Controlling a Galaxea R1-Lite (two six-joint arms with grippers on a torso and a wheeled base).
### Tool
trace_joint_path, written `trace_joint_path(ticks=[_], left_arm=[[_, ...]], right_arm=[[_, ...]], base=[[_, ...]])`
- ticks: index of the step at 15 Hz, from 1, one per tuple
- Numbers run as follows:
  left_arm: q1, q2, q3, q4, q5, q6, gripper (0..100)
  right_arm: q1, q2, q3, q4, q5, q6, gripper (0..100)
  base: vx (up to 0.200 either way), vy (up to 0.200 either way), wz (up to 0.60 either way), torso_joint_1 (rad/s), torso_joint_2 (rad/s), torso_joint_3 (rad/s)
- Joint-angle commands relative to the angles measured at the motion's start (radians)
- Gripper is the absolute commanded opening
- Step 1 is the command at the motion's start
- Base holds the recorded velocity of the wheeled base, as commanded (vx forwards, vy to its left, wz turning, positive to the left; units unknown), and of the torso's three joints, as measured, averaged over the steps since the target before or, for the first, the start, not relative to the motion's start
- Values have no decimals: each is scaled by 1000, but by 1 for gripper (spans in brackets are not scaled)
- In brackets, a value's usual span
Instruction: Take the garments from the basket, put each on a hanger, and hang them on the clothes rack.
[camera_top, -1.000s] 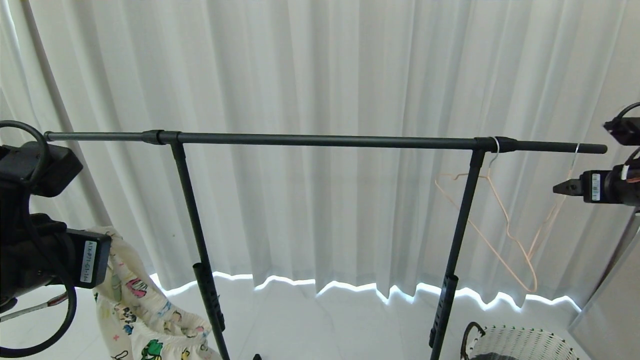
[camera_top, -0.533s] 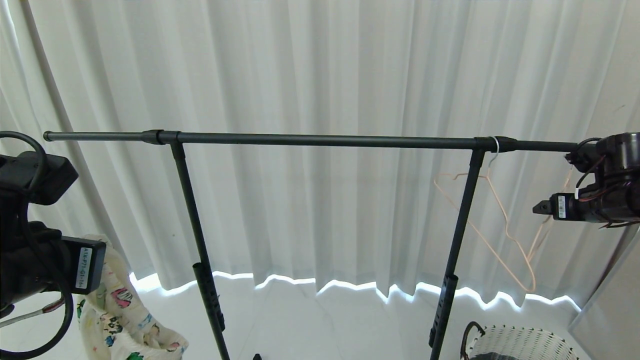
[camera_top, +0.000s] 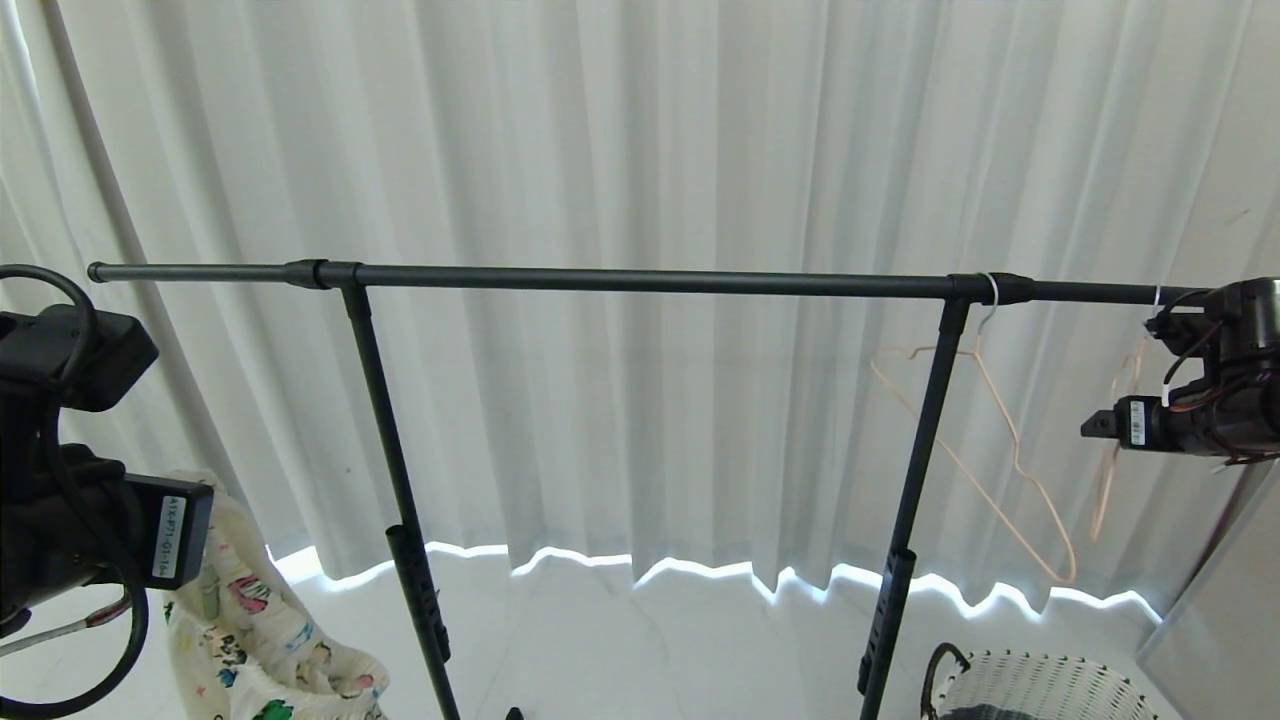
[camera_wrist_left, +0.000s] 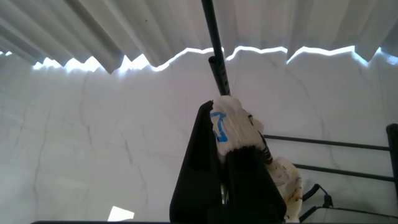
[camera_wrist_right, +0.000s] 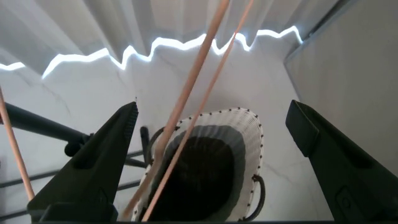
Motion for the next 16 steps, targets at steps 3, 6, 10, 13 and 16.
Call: trace_joint_path(ticks=[3, 6, 10, 13, 16], left_arm=[[0, -1, -1, 0, 0, 0, 0], [0, -1, -1, 0, 0, 1, 0], [-1, 2, -2, 0, 0, 1, 0], [-1, 0, -2, 0, 0, 9, 0], [-1, 0, -2, 0, 0, 11, 0]], right_arm=[[-6, -2, -1, 0, 10, 0, 100], [-9, 24, 5, -6, 40, 2, 100], [-27, 47, 3, -14, 101, 0, 100], [-53, 61, 0, -54, 138, -1, 0], [-64, 61, -4, -55, 144, -1, 0]], base=[[0, 0, 0, 0, 0, 0], [0, 0, 0, 0, 0, 0], [0, 0, 0, 0, 0, 0], [0, 0, 0, 0, 0, 0], [0, 0, 0, 0, 0, 0]])
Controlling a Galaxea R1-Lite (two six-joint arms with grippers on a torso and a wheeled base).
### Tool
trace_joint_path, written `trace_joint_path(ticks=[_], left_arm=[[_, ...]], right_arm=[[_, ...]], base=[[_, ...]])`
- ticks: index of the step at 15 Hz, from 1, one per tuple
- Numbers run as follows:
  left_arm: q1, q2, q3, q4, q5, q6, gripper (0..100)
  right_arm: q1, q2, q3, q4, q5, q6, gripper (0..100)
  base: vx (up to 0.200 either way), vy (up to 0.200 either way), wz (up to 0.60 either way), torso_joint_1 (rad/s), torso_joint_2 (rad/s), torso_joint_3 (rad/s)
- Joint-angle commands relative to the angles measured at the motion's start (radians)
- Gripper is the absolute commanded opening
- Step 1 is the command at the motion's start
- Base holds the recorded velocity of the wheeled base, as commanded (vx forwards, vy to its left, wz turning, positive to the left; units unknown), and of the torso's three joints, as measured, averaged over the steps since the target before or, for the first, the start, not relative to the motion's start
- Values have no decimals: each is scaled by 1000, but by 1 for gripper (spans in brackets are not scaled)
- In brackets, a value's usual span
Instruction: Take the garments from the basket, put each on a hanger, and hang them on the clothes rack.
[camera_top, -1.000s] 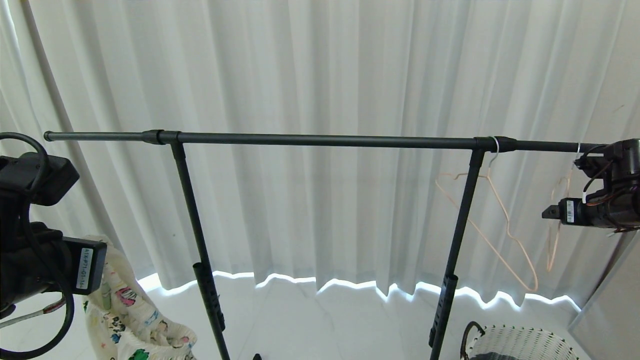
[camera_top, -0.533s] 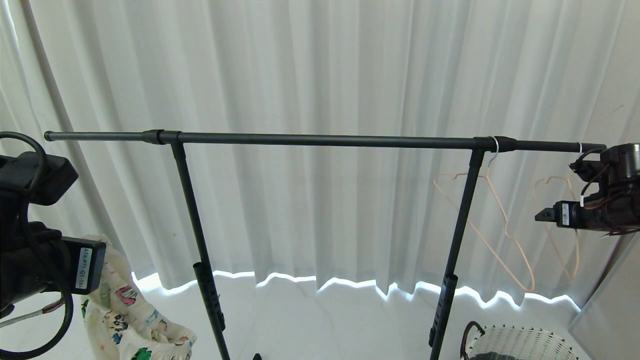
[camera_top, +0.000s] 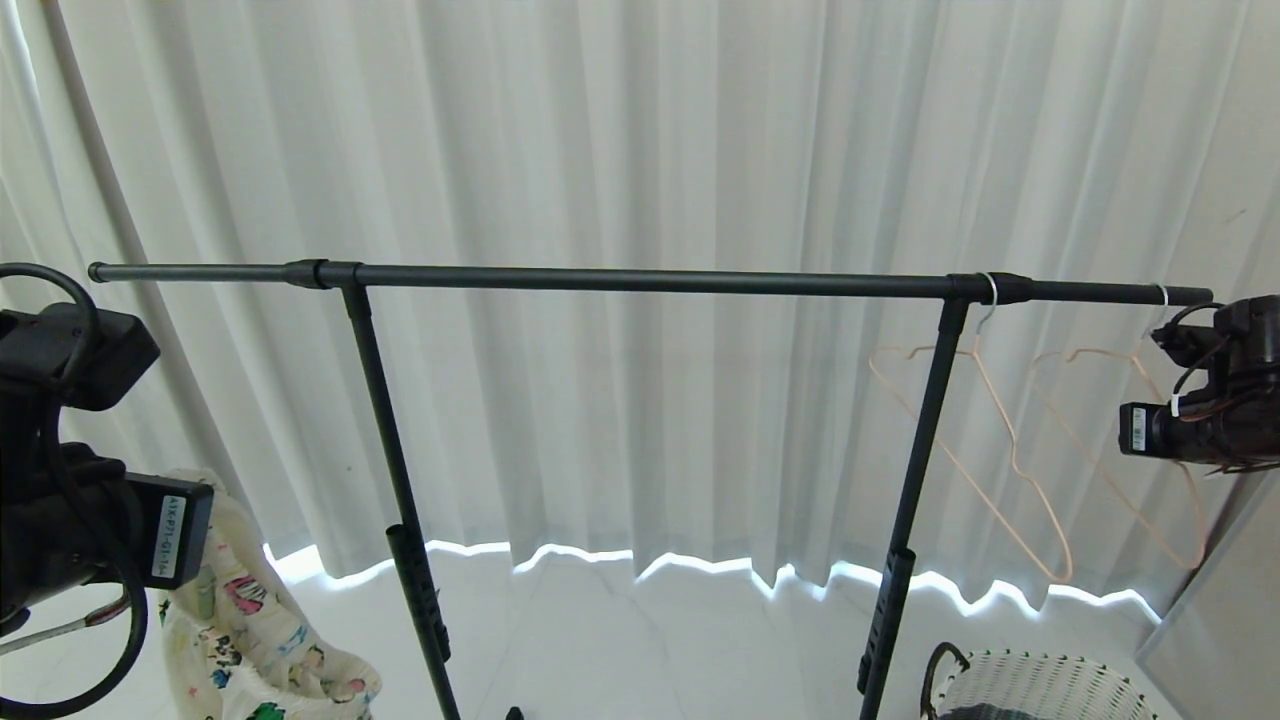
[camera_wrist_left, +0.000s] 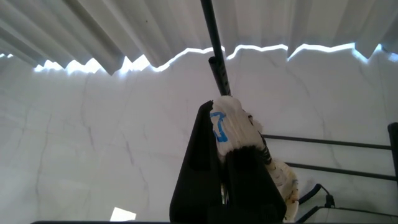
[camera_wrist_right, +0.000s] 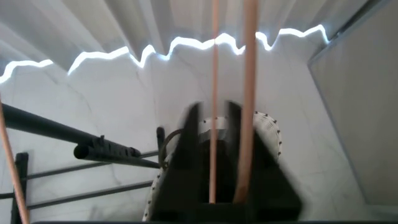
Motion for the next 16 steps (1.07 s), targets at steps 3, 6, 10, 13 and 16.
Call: trace_joint_path(ticks=[3, 6, 10, 13, 16], left_arm=[[1, -4, -1, 0, 1, 0, 0], [1, -6, -1, 0, 1, 2, 0], [1, -12, -3, 0, 1, 6, 0], [-4, -24, -3, 0, 2, 23, 0], [-7, -36, -1, 0, 2, 66, 0]], right_arm=[[-9, -6, -1, -1, 12, 0, 0], [-9, -41, 2, -6, 31, 1, 0], [-9, -113, 22, -43, 91, 1, 0], [-9, -205, 103, -55, 100, 1, 0], [-15, -334, 215, -60, 103, 0, 0]], base=[[0, 0, 0, 0, 0, 0], [0, 0, 0, 0, 0, 0], [0, 0, 0, 0, 0, 0], [0, 0, 0, 0, 0, 0], [0, 0, 0, 0, 0, 0]])
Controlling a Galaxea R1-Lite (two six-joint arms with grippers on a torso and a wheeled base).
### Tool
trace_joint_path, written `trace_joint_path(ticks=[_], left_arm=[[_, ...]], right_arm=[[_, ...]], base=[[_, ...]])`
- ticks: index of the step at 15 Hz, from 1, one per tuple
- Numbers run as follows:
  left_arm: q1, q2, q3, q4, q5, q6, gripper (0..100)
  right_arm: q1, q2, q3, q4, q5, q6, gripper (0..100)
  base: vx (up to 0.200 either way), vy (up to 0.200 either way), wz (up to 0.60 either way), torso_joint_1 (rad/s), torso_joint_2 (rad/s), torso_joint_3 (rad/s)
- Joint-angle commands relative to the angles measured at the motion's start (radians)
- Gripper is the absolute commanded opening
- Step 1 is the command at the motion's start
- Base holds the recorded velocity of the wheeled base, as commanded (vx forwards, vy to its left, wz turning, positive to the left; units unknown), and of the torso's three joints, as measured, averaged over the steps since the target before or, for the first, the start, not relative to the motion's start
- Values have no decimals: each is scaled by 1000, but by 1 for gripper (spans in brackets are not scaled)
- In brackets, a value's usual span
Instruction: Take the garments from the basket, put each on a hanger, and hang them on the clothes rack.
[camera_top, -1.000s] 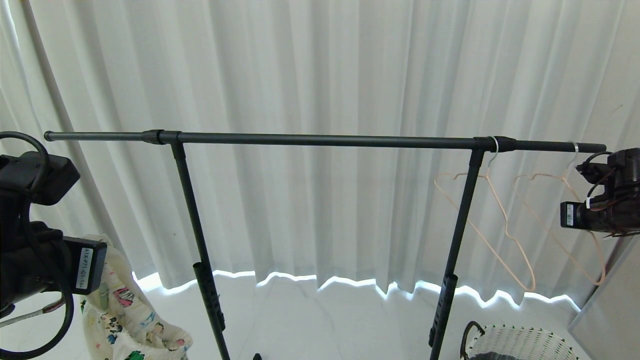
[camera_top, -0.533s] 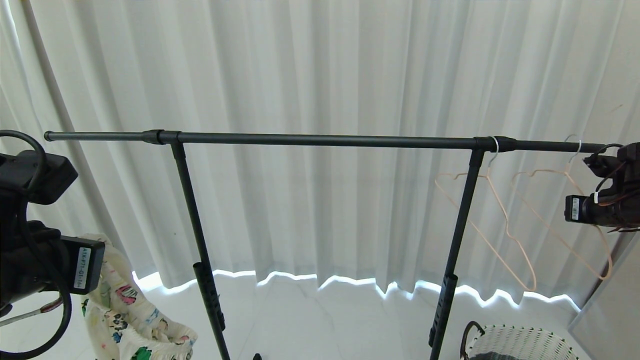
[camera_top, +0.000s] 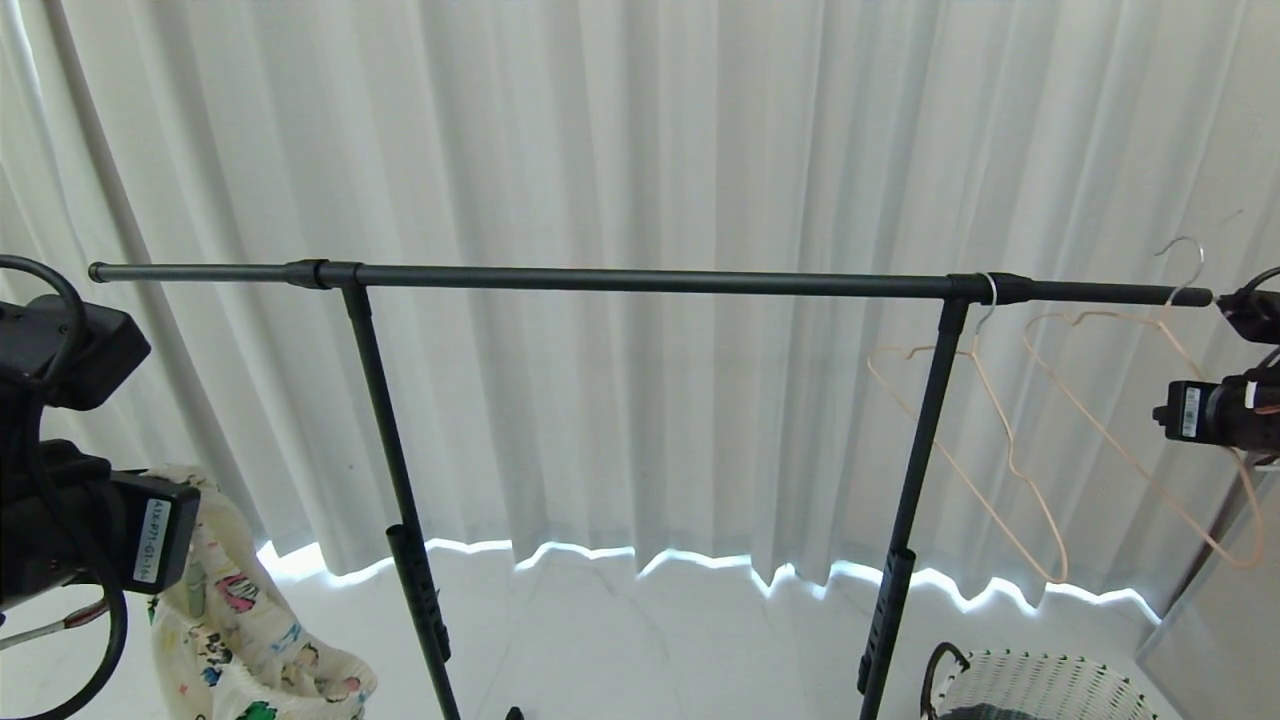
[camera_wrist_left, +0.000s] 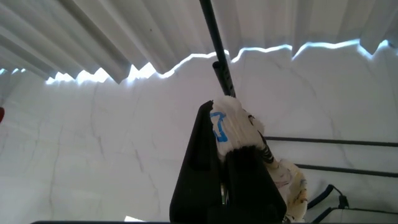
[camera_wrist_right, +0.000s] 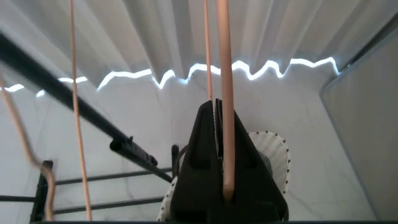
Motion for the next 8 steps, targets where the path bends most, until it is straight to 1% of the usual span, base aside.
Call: trace_joint_path(ticks=[1, 3, 5, 7, 8], left_arm=[[-1, -8, 2, 0, 1, 1, 0], [-2, -9, -1, -1, 1, 1, 0], [-2, -8, 2, -35, -1, 1, 0], [-2, -8, 5, -49, -2, 1, 0], [-2, -9, 5, -49, -2, -1, 0]], right_arm=[[-14, -146, 90, 1, 6, -4, 0], [-23, -225, 145, 13, 11, -9, 0], [-20, -307, 193, 43, 9, -12, 0], [-23, -364, 214, 67, 9, -18, 0], [-20, -416, 225, 102, 9, -22, 0]], base=[[0, 0, 0, 0, 0, 0], [-200, 0, 0, 2, 2, 0], [-200, 0, 0, 10, 10, 0], [-200, 0, 0, -10, 0, 7], [-200, 0, 0, -2, -7, 7]])
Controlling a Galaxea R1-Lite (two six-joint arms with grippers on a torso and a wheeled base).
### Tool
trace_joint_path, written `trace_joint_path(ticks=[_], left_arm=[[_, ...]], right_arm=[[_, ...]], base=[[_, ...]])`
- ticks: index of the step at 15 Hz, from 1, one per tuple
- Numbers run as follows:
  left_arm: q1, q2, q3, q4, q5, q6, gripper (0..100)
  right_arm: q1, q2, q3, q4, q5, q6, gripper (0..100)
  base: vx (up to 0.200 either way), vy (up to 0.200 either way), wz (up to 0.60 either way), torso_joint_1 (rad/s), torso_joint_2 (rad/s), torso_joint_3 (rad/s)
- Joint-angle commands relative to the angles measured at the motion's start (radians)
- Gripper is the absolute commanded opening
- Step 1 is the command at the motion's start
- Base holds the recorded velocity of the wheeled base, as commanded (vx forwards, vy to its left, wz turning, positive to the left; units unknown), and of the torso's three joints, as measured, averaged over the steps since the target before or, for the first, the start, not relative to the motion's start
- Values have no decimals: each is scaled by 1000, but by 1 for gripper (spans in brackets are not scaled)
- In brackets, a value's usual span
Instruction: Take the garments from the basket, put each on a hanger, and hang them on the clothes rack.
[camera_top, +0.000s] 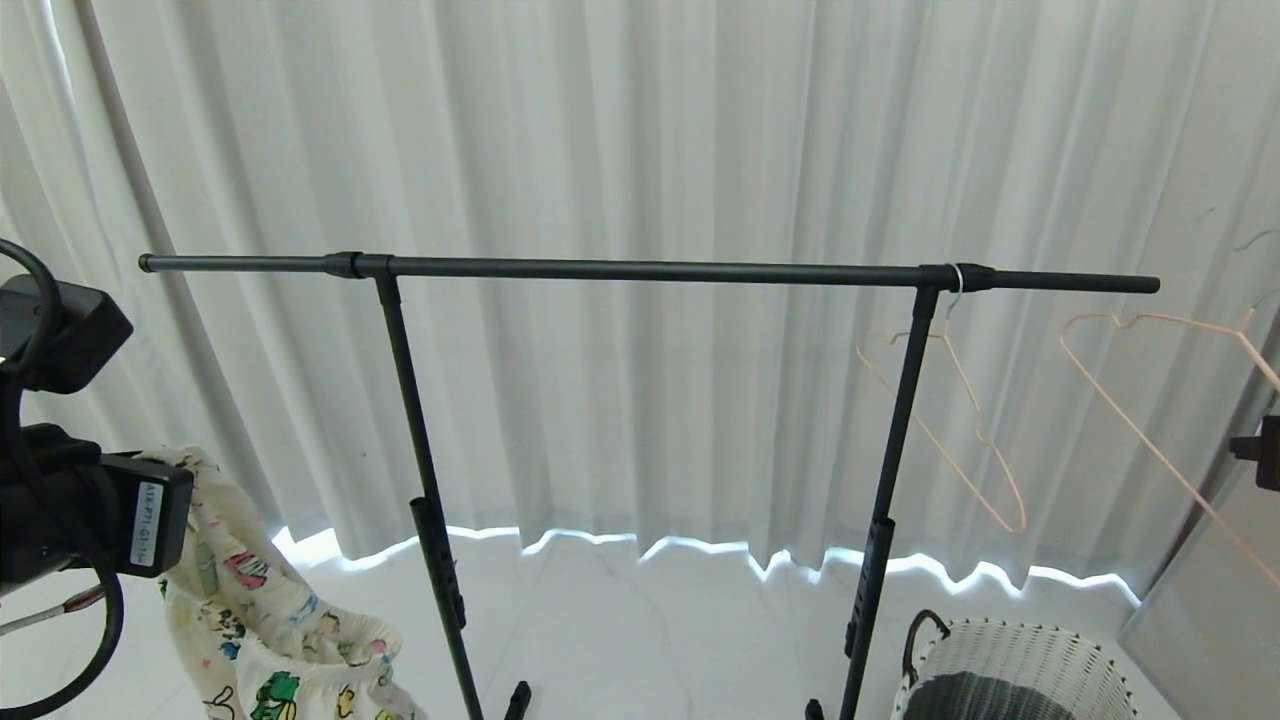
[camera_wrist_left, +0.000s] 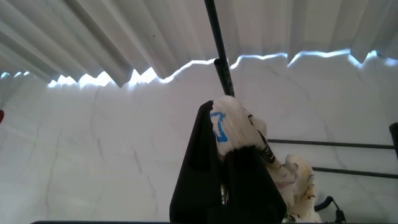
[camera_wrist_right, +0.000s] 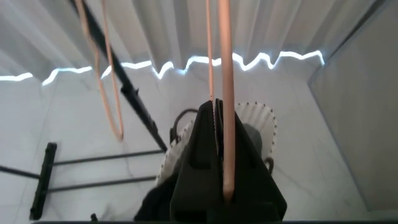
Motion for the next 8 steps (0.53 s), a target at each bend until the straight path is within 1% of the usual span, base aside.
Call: trace_joint_path(ticks=[1, 4, 8], left_arm=[[0, 0, 1, 0, 0, 0, 0], [-11, -11, 3, 0, -2, 0, 0], [-35, -31, 30, 0, 0, -4, 0]], right_arm=[[1, -134, 21, 58, 1, -4, 0], [6, -238, 23, 147, 7, -4, 0], [17, -346, 21, 227, 113, -4, 0]], base=[[-200, 0, 0, 7, 7, 2], [-200, 0, 0, 1, 4, 7], [-200, 0, 0, 1, 5, 4]])
